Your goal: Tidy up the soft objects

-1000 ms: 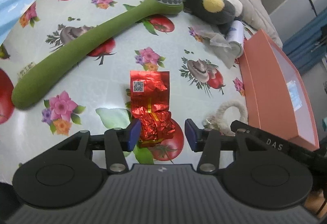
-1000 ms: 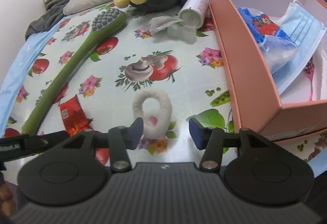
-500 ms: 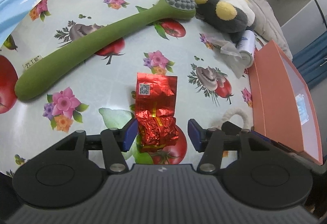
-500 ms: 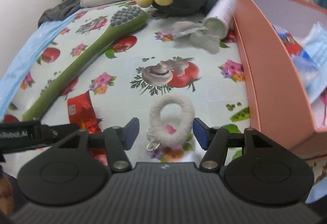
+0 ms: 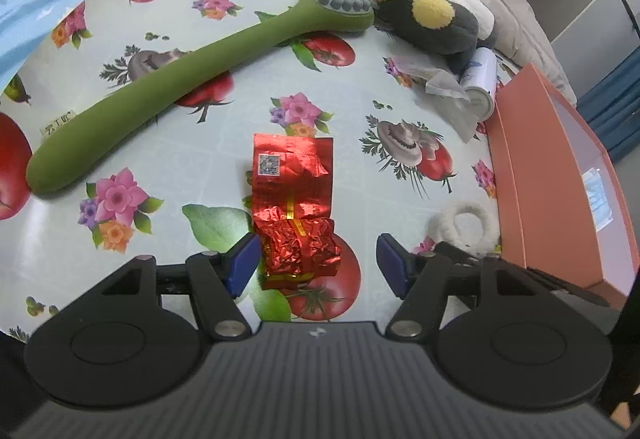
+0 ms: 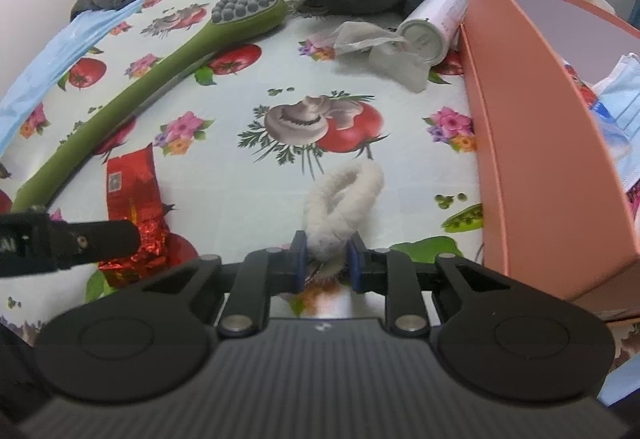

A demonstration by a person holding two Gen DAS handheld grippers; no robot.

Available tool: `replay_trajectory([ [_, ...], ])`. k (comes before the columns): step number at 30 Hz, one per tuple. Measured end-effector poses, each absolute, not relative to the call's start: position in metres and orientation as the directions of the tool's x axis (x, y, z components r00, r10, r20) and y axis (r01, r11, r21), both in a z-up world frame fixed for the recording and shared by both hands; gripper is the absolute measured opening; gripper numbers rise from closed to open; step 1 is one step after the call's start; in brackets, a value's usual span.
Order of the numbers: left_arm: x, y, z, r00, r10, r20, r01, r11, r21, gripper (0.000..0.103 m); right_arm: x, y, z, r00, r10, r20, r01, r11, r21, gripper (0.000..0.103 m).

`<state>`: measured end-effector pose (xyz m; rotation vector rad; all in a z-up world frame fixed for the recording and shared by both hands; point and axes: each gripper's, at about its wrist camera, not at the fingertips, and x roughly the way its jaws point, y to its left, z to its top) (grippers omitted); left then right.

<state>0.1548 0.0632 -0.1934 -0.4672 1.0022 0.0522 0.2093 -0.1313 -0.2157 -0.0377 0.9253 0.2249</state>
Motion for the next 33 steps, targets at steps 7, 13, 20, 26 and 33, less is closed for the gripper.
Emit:
replay_trajectory([
  [7,0.157,0.044,-0.196,0.571,-0.072,-0.818,-0.232,0.941,-0.245,0.069,0.205,-0.136,-0.213,0.581,0.183,-0.793,-0.211,0.975,0.07,0.023],
  [13,0.161,0.031,-0.206,0.562,-0.023,-0.827,-0.214,0.962,-0.172,0.065,0.205,-0.137,-0.219,0.568,0.188,-0.801,-0.213,0.974,0.078,0.023],
  [20,0.161,0.027,-0.218,0.545,-0.031,-0.838,-0.188,0.969,-0.158,0.039,0.204,-0.139,-0.218,0.56,0.201,-0.804,-0.217,0.972,0.091,0.023],
  [26,0.159,0.033,-0.215,0.556,-0.061,-0.829,-0.184,0.964,-0.194,0.037,0.2,-0.146,-0.212,0.566,0.201,-0.8,-0.203,0.974,0.101,0.023],
  [33,0.152,0.039,-0.202,0.587,-0.076,-0.806,-0.182,0.958,-0.223,0.036,0.194,-0.15,-0.202,0.584,0.2,-0.787,-0.196,0.975,0.103,0.023],
])
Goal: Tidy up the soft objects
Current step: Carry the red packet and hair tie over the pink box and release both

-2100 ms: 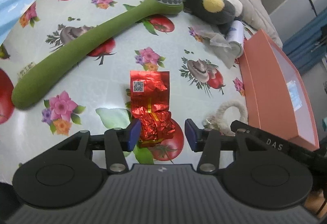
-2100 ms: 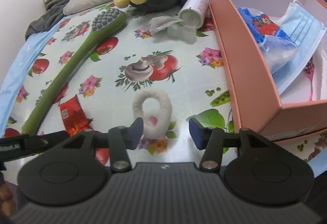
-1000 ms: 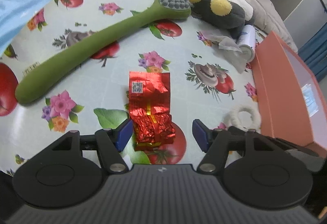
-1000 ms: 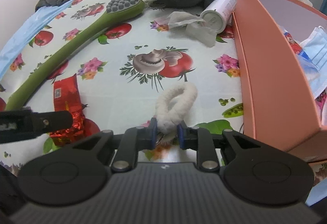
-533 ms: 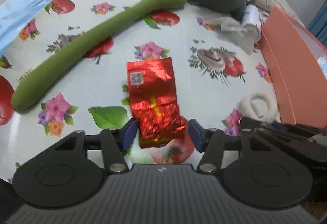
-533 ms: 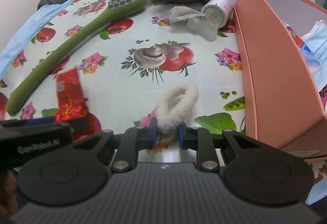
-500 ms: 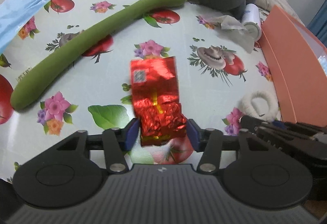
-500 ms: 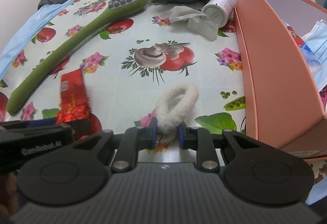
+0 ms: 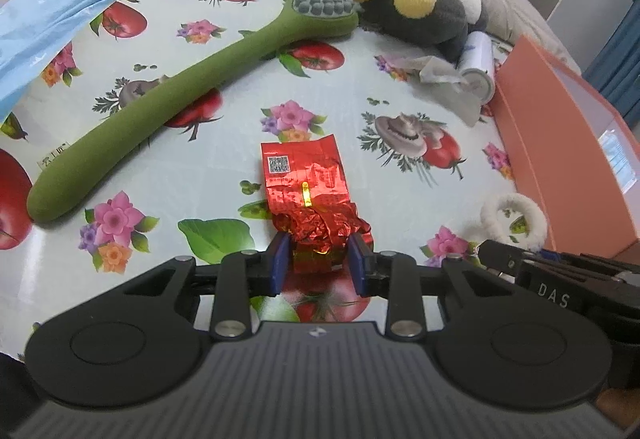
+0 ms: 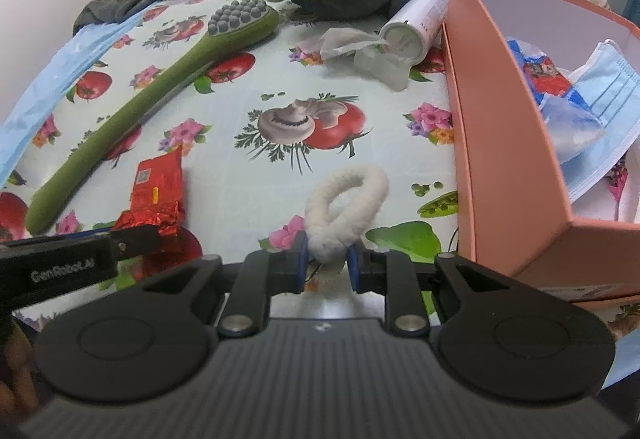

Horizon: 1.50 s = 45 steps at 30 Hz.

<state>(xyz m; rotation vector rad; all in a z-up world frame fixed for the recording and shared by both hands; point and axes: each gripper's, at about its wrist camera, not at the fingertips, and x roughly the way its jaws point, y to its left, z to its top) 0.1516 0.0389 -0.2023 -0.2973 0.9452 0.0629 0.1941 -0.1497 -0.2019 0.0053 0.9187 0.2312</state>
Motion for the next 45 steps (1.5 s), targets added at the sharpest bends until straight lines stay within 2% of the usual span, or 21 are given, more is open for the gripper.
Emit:
replay_trajectory([
  [12,0.145,0.041,-0.165,0.628,-0.115,-0.769,-0.151,0.952,-0.265,0.036,0.191,-0.155,-0.164,0.618,0.234,-0.75,-0.2,0.97,0.138,0.023],
  [29,0.163,0.015,-0.047,0.728,-0.252,-0.638,0.034,0.942,-0.333,0.036,0.192,-0.183,-0.054,0.739,0.294,-0.606,-0.201,0.955,0.218,0.023],
  [38,0.191,-0.019,0.0,0.738,-0.361,-0.571,0.156,0.913,-0.376,0.036,0.201,-0.218,-0.02,0.814,0.235,-0.532,-0.139,0.967,0.214,0.023],
  [45,0.223,-0.066,0.033,0.731,-0.425,-0.533,0.28,0.9,-0.333,0.036,0.21,-0.264,-0.003,0.858,0.145,-0.494,-0.045,0.977,0.208,0.023],
])
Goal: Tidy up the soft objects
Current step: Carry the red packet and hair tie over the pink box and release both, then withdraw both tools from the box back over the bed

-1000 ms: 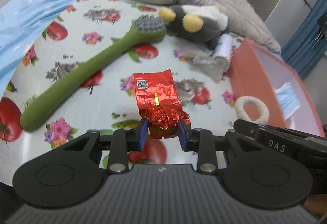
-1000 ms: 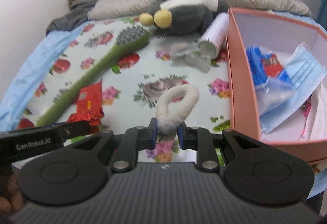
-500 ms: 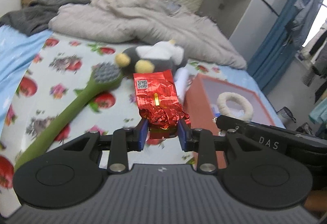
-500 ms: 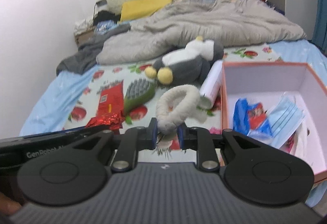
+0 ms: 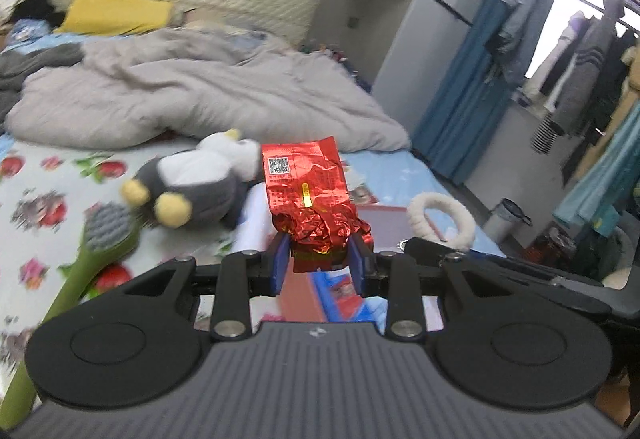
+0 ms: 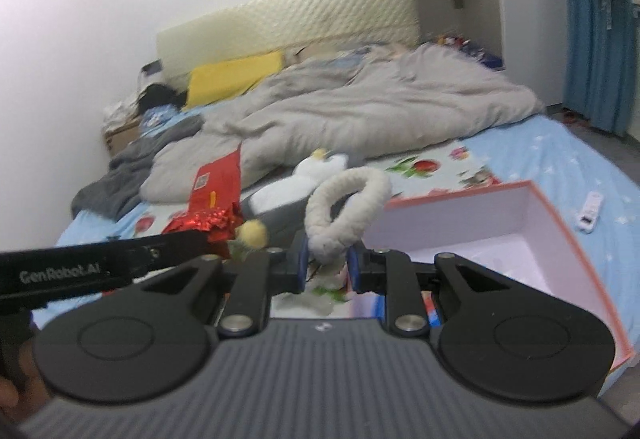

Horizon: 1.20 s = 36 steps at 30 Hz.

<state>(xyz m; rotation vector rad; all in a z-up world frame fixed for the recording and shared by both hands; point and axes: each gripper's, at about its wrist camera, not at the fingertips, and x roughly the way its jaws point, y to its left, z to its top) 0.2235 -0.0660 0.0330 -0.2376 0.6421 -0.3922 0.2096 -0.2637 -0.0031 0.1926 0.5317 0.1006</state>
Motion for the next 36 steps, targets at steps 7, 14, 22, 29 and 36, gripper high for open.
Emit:
replay_trajectory([
  [7,0.255,-0.123,0.034,0.654,-0.51,-0.558,0.379,0.86,-0.341,0.036,0.226,-0.321,-0.006,0.838,0.026,-0.545,0.084,0.981,0.176,0.023],
  [14,0.293,-0.17,0.003,0.529,-0.549,-0.647,0.417,0.832,-0.366,0.036,0.248,-0.377,-0.049,0.719,0.005,-0.695,0.197,0.958,0.21,0.023],
  [22,0.325,-0.203,-0.055,0.374,-0.534,-0.758,0.407,0.829,-0.383,0.036,0.248,-0.396,-0.096,0.6,0.034,-0.799,0.233,0.948,0.215,0.023],
  [29,0.333,-0.216,-0.092,0.303,-0.522,-0.798,0.393,0.831,-0.394,0.036,0.243,-0.41,-0.127,0.546,0.071,-0.835,0.261,0.933,0.249,0.024],
  [36,0.33,-0.222,-0.108,0.264,-0.501,-0.824,0.377,0.84,-0.39,0.046,0.239,-0.419,-0.137,0.535,0.085,-0.84,0.275,0.923,0.269,0.033],
])
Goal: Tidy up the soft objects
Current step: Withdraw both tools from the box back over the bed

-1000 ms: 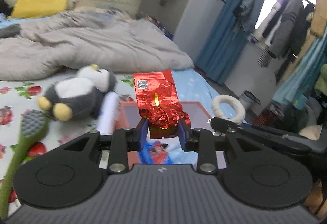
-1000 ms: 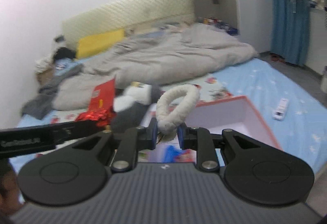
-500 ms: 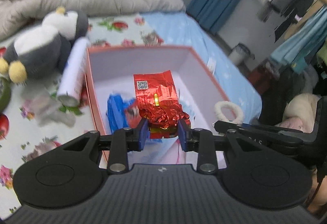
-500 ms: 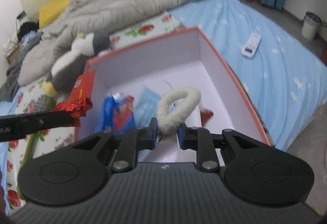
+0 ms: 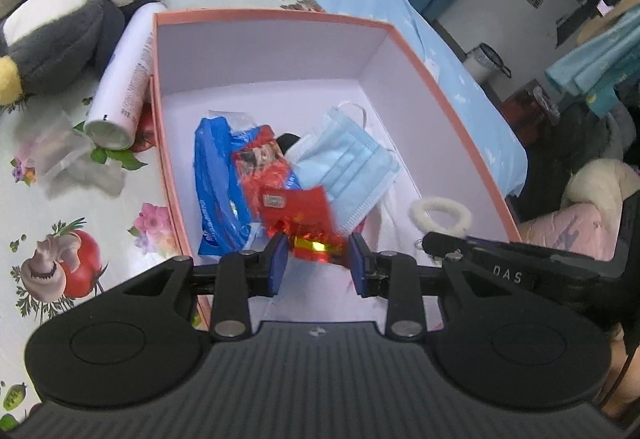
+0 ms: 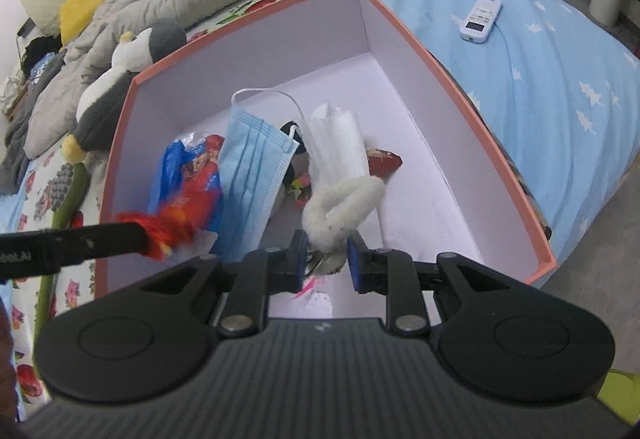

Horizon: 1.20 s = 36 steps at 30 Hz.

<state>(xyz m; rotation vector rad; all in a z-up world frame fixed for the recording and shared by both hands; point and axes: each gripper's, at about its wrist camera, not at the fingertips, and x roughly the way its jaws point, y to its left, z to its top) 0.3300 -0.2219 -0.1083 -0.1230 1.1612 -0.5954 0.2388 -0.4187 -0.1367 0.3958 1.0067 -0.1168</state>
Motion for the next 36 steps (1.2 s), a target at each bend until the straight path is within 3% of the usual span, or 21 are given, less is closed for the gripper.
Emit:
replay_trajectory([
  [2,0.329,-0.225,-0.107,0.254,-0.499,-0.828,0.389,0.837,-0.385,0.059,0.237,-0.419,-0.133,0.547,0.086,-0.833,0.277,0.92,0.277,0.049],
  [3,0.327,-0.224,-0.104,0.272,-0.493,-0.826,0.383,0.844,-0.377,0.059,0.236,-0.419,-0.131,0.554,0.086,-0.828,0.277,0.919,0.28,0.053],
  [10,0.314,-0.213,-0.071,0.359,-0.505,-0.785,0.411,0.841,-0.352,0.059,0.227,-0.413,-0.097,0.628,0.059,-0.776,0.254,0.927,0.277,0.052],
  [22,0.25,-0.153,0.011,0.587,-0.51,-0.629,0.439,0.853,-0.282,0.059,0.184,-0.37,-0.012,0.8,0.042,-0.598,0.131,0.961,0.243,0.052],
  [36,0.166,-0.075,0.038,0.744,-0.413,-0.526,0.351,0.911,-0.218,0.059,0.13,-0.306,0.004,0.865,0.124,-0.487,-0.024,0.978,0.207,0.052],
])
